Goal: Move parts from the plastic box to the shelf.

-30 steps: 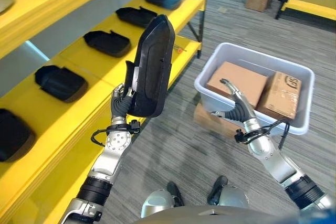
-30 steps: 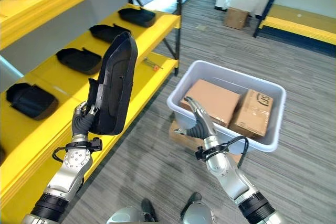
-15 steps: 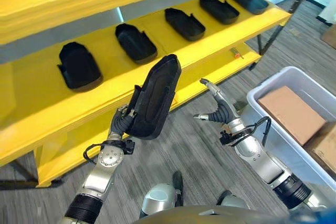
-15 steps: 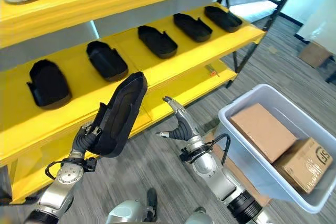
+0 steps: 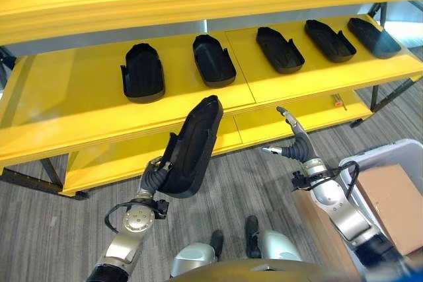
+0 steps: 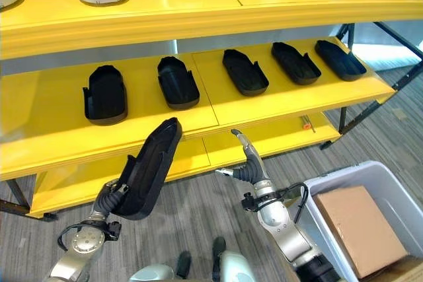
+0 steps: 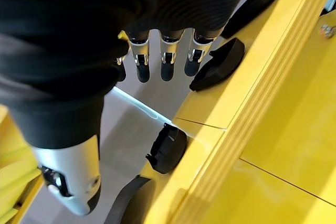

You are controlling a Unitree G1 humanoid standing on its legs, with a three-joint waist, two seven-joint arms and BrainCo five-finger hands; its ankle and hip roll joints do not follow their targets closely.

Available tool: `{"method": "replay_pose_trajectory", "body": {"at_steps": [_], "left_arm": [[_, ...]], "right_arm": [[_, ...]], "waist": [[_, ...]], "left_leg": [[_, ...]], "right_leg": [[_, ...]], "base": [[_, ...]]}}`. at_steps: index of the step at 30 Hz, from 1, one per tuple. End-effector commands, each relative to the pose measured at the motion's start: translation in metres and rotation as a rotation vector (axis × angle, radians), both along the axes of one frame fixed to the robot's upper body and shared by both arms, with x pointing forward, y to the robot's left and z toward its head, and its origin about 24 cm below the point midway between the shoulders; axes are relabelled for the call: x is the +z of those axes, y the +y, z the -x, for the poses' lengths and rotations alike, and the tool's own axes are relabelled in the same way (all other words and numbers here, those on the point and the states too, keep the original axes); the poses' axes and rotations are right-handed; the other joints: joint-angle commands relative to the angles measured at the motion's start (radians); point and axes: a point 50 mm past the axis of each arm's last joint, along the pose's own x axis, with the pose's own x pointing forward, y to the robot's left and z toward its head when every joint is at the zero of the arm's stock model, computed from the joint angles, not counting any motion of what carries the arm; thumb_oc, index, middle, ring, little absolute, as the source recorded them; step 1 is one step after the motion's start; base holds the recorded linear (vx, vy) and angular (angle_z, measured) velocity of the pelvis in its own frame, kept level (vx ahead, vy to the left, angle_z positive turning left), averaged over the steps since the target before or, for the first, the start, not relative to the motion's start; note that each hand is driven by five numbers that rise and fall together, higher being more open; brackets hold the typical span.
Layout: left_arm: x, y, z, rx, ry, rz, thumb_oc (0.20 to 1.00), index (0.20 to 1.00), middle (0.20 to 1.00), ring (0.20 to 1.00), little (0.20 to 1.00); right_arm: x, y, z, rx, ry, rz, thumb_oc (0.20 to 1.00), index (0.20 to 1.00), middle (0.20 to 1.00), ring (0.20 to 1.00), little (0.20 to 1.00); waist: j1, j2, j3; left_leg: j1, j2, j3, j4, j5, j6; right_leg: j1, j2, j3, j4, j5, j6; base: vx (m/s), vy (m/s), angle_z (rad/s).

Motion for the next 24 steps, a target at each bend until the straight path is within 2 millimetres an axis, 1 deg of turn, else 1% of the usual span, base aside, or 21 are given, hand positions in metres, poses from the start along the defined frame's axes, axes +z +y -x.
{"method": "replay_pose_trajectory", "body": {"at_steps": [1, 3, 5, 6, 7, 8, 9, 10, 11, 12, 13, 15, 17, 18, 19, 20, 21, 22, 24], "left_arm": [[0.039, -0.013, -0.025, -0.021, -0.231, 0.031, 0.2, 0.2, 0.2, 0.2, 0.2], [0.04, -0.014, -0.025, -0.024, -0.229, 0.028, 0.2, 0.2, 0.2, 0.2, 0.2], [0.042, -0.018, -0.027, -0.043, -0.242, 0.023, 0.2, 0.2, 0.2, 0.2, 0.2], [0.046, -0.023, -0.031, -0.062, -0.261, 0.028, 0.2, 0.2, 0.2, 0.2, 0.2], [0.048, -0.026, -0.035, -0.075, -0.268, 0.036, 0.2, 0.2, 0.2, 0.2, 0.2], [0.05, -0.028, -0.037, -0.082, -0.27, 0.04, 0.2, 0.2, 0.2, 0.2, 0.2], [0.051, -0.031, -0.04, -0.089, -0.273, 0.047, 0.2, 0.2, 0.2, 0.2, 0.2], [0.052, -0.033, -0.043, -0.089, -0.275, 0.054, 0.2, 0.2, 0.2, 0.2, 0.2], [0.053, -0.034, -0.044, -0.084, -0.276, 0.06, 0.2, 0.2, 0.2, 0.2, 0.2], [0.052, -0.035, -0.045, -0.068, -0.275, 0.069, 0.2, 0.2, 0.2, 0.2, 0.2], [0.052, -0.035, -0.044, -0.06, -0.275, 0.073, 0.2, 0.2, 0.2, 0.2, 0.2], [0.051, -0.031, -0.041, -0.024, -0.276, 0.086, 0.2, 0.2, 0.2, 0.2, 0.2], [0.051, -0.024, -0.036, 0.014, -0.277, 0.102, 0.2, 0.2, 0.2, 0.2, 0.2], [0.05, -0.019, -0.032, 0.034, -0.277, 0.115, 0.2, 0.2, 0.2, 0.2, 0.2], [0.05, -0.017, -0.03, 0.041, -0.284, 0.116, 0.2, 0.2, 0.2, 0.2, 0.2], [0.049, -0.015, -0.028, 0.043, -0.284, 0.128, 0.2, 0.2, 0.2, 0.2, 0.2], [0.048, -0.015, -0.029, 0.043, -0.283, 0.131, 0.2, 0.2, 0.2, 0.2, 0.2], [0.047, -0.014, -0.028, 0.047, -0.286, 0.124, 0.2, 0.2, 0.2, 0.2, 0.2], [0.049, -0.014, -0.029, 0.049, -0.308, 0.102, 0.2, 0.2, 0.2, 0.2, 0.2]], "right_arm": [[0.032, 0.01, -0.002, 0.064, -0.149, -0.07, 1.0, 1.0, 1.0, 1.0, 1.0], [0.03, 0.008, -0.002, 0.049, -0.143, -0.072, 1.0, 1.0, 1.0, 1.0, 1.0], [0.029, 0.006, -0.002, 0.021, -0.142, -0.069, 1.0, 1.0, 1.0, 1.0, 1.0], [0.029, 0.004, -0.004, -0.001, -0.157, -0.058, 1.0, 1.0, 1.0, 1.0, 1.0], [0.029, 0.001, -0.005, -0.02, -0.167, -0.051, 1.0, 1.0, 1.0, 1.0, 1.0], [0.029, 0.0, -0.005, -0.031, -0.172, -0.047, 1.0, 1.0, 1.0, 1.0, 1.0], [0.029, -0.002, -0.006, -0.046, -0.182, -0.044, 1.0, 1.0, 1.0, 1.0, 1.0], [0.031, -0.004, -0.006, -0.055, -0.189, -0.045, 1.0, 1.0, 1.0, 1.0, 1.0], [0.032, -0.005, -0.006, -0.057, -0.192, -0.045, 1.0, 1.0, 1.0, 1.0, 1.0], [0.033, -0.007, -0.005, -0.052, -0.198, -0.04, 1.0, 1.0, 1.0, 1.0, 1.0], [0.034, -0.008, -0.005, -0.049, -0.201, -0.037, 1.0, 1.0, 1.0, 1.0, 1.0], [0.036, -0.01, -0.002, -0.024, -0.213, -0.019, 1.0, 1.0, 1.0, 1.0, 1.0], [0.038, -0.013, 0.002, -0.006, -0.224, 0.003, 1.0, 1.0, 1.0, 1.0, 1.0], [0.039, -0.016, 0.004, -0.006, -0.223, 0.007, 1.0, 1.0, 1.0, 1.0, 1.0], [0.039, -0.018, 0.005, -0.014, -0.216, 0.004, 1.0, 1.0, 1.0, 1.0, 1.0], [0.037, -0.023, 0.006, -0.027, -0.203, 0.001, 1.0, 1.0, 1.0, 1.0, 1.0], [0.036, -0.024, 0.006, -0.035, -0.196, 0.003, 1.0, 1.0, 1.0, 1.0, 1.0], [0.034, -0.025, 0.005, -0.038, -0.18, 0.007, 1.0, 1.0, 1.0, 1.0, 1.0], [0.03, -0.025, 0.001, -0.043, -0.148, -0.004, 1.0, 1.0, 1.0, 1.0, 1.0]], "waist": [[-0.017, 0.04, 0.001], [-0.019, 0.043, 0.001], [-0.024, 0.05, 0.005], [-0.038, 0.055, 0.016], [-0.05, 0.057, 0.024], [-0.058, 0.059, 0.027], [-0.077, 0.059, 0.029], [-0.095, 0.06, 0.03], [-0.105, 0.063, 0.031], [-0.115, 0.066, 0.031], [-0.116, 0.067, 0.03], [-0.115, 0.074, 0.024], [-0.109, 0.082, 0.015], [-0.105, 0.085, 0.009], [-0.107, 0.084, 0.007], [-0.112, 0.082, 0.011], [-0.114, 0.084, 0.012], [-0.114, 0.087, 0.018], [-0.108, 0.101, 0.024]], "left_leg": [[-0.036, -0.046, 0.105, 0.058, -0.04, -0.022], [-0.04, -0.047, 0.116, 0.077, -0.049, -0.024], [-0.073, -0.043, 0.162, 0.145, -0.068, -0.033], [-0.101, -0.022, 0.236, 0.206, -0.089, -0.041], [-0.118, -0.004, 0.288, 0.244, -0.1, -0.05], [-0.124, 0.012, 0.32, 0.261, -0.106, -0.055], [-0.121, 0.051, 0.387, 0.275, -0.11, -0.063], [-0.114, 0.089, 0.434, 0.28, -0.105, -0.072], [-0.109, 0.11, 0.451, 0.28, -0.095, -0.081], [-0.099, 0.136, 0.455, 0.271, -0.072, -0.097], [-0.095, 0.141, 0.449, 0.262, -0.065, -0.101], [-0.079, 0.16, 0.413, 0.208, -0.035, -0.117], [-0.074, 0.205, 0.369, 0.137, 0.036, -0.151], [-0.091, 0.268, 0.354, 0.1, 0.125, -0.183], [-0.097, 0.317, 0.357, 0.069, 0.181, -0.202], [-0.125, 0.381, 0.374, 0.057, 0.231, -0.213], [-0.129, 0.39, 0.377, 0.057, 0.23, -0.213], [-0.117, 0.387, 0.359, 0.05, 0.212, -0.211], [-0.111, 0.389, 0.316, 0.057, 0.195, -0.211]], "right_leg": [[0.085, 0.054, -0.059, -0.077, 0.04, 0.04], [0.093, 0.05, -0.067, -0.081, 0.033, 0.036], [0.102, 0.036, -0.095, -0.076, 0.016, 0.025], [0.099, 0.014, -0.128, -0.063, 0.004, 0.015], [0.1, -0.001, -0.151, -0.056, 0.001, 0.01], [0.099, -0.011, -0.166, -0.051, -0.001, 0.01], [0.099, -0.029, -0.191, -0.046, -0.004, 0.007], [0.103, -0.042, -0.209, -0.041, -0.009, 0.004], [0.108, -0.048, -0.216, -0.039, -0.014, 0.001], [0.121, -0.055, -0.219, -0.04, -0.02, -0.003], [0.124, -0.057, -0.218, -0.041, -0.022, -0.004], [0.134, -0.064, -0.211, -0.044, -0.029, -0.005], [0.139, -0.07, -0.199, -0.047, -0.042, -0.007], [0.15, -0.078, -0.196, -0.045, -0.058, -0.011], [0.158, -0.089, -0.202, -0.034, -0.075, -0.015], [0.161, -0.119, -0.211, -0.006, -0.099, -0.019], [0.158, -0.127, -0.213, 0.008, -0.107, -0.02], [0.148, -0.139, -0.207, 0.047, -0.124, -0.014], [0.118, -0.151, -0.187, 0.105, -0.136, -0.014]], "base": [[0.18, -0.092, 0.12], [0.14, -0.065, 0.18], [0.05, -0.042, 0.28], [-0.04, -0.01, 0.32], [-0.05, 0.013, 0.49], [-0.03, 0.045, 0.89], [0.0, 0.085, 1.1], [0.02, 0.114, 1.03], [0.07, 0.16, 0.83], [0.07, 0.143, 0.74], [0.09, 0.172, 0.64], [0.1, 0.187, 0.15], [0.1, 0.294, -0.22], [0.13, 0.395, -0.27], [0.18, 0.551, -0.28], [0.14, 0.473, -0.19], [0.12, 0.447, -0.12], [0.08, 0.342, -0.07], [0.08, 0.414, -0.16]]}}
